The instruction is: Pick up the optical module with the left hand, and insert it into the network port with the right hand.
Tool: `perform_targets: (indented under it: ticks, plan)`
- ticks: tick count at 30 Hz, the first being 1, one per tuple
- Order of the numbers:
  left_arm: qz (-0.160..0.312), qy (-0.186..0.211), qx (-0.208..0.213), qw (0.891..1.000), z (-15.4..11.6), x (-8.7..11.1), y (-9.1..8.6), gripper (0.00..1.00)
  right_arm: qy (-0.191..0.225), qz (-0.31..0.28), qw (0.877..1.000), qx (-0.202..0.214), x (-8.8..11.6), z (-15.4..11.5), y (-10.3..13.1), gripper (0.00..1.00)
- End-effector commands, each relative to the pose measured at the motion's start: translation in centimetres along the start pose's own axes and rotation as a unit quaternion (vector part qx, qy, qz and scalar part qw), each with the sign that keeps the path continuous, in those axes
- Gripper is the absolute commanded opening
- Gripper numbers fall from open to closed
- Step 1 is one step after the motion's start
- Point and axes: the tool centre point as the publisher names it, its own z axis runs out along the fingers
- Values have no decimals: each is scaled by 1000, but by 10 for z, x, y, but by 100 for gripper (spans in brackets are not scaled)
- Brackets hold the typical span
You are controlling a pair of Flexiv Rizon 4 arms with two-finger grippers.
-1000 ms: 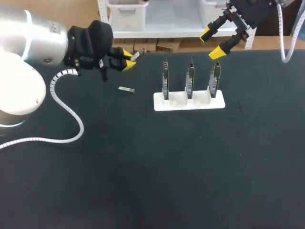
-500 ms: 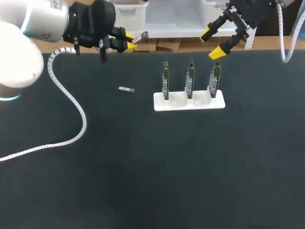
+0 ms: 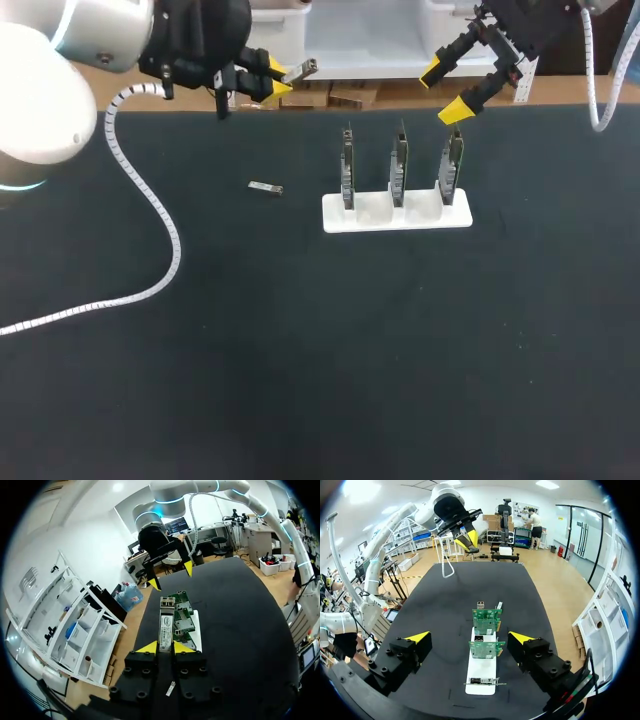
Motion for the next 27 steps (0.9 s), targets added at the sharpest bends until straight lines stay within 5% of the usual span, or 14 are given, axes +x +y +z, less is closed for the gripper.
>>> perform_targets:
  ticks: [1, 5, 10, 15, 27]
  plan:
    - [0, -1, 0, 1000, 0, 0, 0, 0, 0, 0, 1000, 1, 0, 0, 0, 100]
    - [0, -1, 0, 1000, 0, 0, 0, 0, 0, 0, 1000, 1, 0, 0, 0, 100]
    - [-10, -57, -80, 995, -19, -29, 19, 0, 0, 0, 1000, 1, 0, 0, 0, 100]
    - [-25, -147, -160, 976, -25, -54, 24, 0, 0, 0, 1000, 1, 0, 0, 0, 100]
    - [-70, -212, -168, 960, 2, -83, 22, 0, 0, 0, 1000, 1, 0, 0, 0, 100]
